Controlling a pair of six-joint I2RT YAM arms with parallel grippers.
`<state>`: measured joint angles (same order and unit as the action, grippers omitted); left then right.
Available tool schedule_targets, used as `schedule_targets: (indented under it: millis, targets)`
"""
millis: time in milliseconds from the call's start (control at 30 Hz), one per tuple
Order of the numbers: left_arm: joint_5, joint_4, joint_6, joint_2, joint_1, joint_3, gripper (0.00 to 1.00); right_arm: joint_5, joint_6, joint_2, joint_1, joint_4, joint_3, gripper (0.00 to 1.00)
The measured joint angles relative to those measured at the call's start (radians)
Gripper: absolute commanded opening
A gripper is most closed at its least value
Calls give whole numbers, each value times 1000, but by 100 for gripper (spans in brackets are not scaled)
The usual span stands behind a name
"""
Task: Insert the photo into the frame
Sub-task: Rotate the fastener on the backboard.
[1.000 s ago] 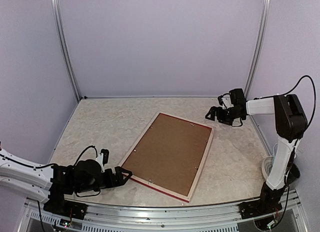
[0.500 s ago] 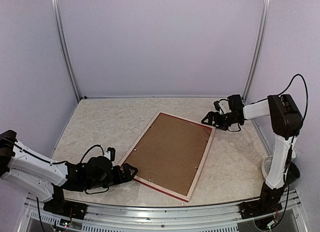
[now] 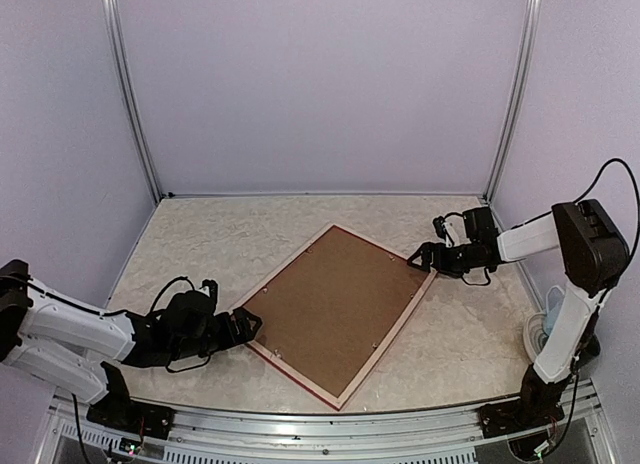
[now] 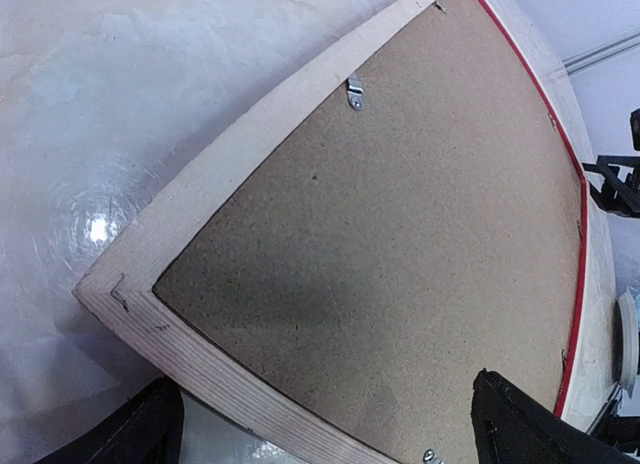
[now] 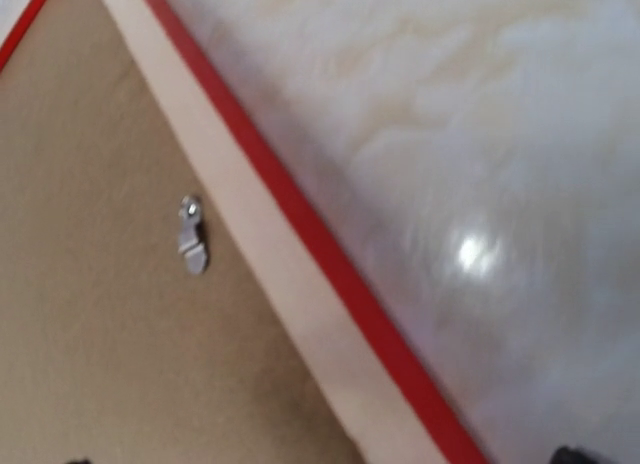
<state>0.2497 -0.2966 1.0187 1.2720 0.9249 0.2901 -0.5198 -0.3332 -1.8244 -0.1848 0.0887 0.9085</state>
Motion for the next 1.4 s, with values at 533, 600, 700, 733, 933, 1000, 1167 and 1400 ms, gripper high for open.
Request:
schedule_targets:
  millis: [533, 600, 700, 733, 933, 1000, 1167, 1400]
  targets:
    - [-41, 50, -143, 121, -193, 117, 99, 117, -9, 264, -118, 16, -290, 99]
    - [-47, 54, -157, 136, -210, 132, 99, 122, -21, 305, -136, 16, -328, 99]
    - [-51, 61, -177, 158, -232, 153, 99, 142, -41, 358, -171, 14, -375, 99]
    - [-51, 67, -184, 164, -238, 161, 99, 156, -50, 376, -188, 11, -389, 99]
    - [-50, 78, -218, 211, -267, 204, 99, 216, -100, 460, -274, -31, -439, 99]
    - [-51, 80, -227, 222, -276, 215, 99, 233, -115, 484, -302, -46, -451, 99]
    - [-56, 83, -248, 251, -301, 243, 99, 269, -156, 527, -372, -58, -481, 99]
    - [-58, 81, -268, 288, -330, 277, 99, 350, -198, 533, -467, -17, -504, 99]
